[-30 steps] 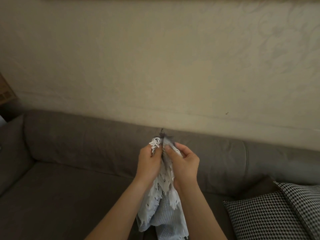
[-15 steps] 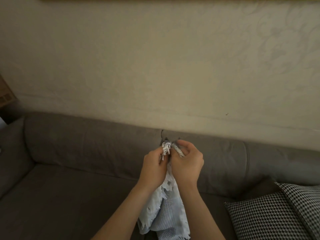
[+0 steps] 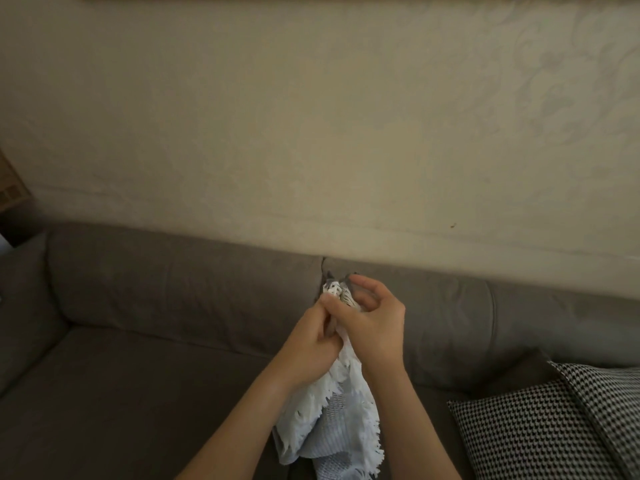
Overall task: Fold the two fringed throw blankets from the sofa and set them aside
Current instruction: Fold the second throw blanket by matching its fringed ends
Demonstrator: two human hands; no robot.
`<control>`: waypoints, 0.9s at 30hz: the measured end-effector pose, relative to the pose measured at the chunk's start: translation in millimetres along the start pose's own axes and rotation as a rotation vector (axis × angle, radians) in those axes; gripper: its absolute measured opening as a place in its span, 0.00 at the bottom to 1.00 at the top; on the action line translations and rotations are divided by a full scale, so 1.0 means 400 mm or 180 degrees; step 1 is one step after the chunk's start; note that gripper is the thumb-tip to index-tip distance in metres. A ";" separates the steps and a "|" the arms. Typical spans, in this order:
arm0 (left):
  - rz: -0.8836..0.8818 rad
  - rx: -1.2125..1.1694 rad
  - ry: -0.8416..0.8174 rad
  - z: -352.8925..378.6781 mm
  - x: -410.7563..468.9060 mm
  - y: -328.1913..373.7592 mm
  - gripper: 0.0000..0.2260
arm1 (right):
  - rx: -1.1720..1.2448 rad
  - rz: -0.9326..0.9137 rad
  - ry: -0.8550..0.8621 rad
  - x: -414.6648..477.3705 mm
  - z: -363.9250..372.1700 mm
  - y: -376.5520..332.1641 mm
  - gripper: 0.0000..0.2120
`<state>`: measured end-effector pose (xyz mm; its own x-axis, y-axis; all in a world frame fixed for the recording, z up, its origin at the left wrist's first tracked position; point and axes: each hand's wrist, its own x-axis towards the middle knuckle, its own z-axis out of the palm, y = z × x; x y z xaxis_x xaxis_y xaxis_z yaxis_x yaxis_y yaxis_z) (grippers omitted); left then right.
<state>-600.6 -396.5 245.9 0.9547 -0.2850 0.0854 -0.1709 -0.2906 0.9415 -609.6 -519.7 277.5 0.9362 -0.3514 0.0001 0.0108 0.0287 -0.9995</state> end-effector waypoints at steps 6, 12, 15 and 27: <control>0.0016 -0.0450 -0.0314 -0.001 -0.013 0.035 0.26 | -0.0305 -0.0208 -0.0067 0.013 -0.017 0.004 0.18; 0.0032 -0.0078 -0.0338 -0.001 0.000 0.026 0.30 | -0.0483 -0.0437 0.0100 0.015 -0.010 0.005 0.21; 0.0109 -0.0130 -0.0141 -0.001 0.002 0.026 0.28 | -0.0375 -0.0389 0.0257 0.036 -0.017 0.008 0.18; 0.0218 0.0515 -0.0345 -0.108 0.080 0.017 0.20 | 0.0817 -0.0030 -0.0552 0.056 -0.023 -0.036 0.13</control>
<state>-560.7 -368.4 269.2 0.9093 -0.4031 0.1036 -0.2798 -0.4076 0.8692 -592.0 -536.6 291.6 0.9814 -0.1883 0.0366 0.0875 0.2694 -0.9591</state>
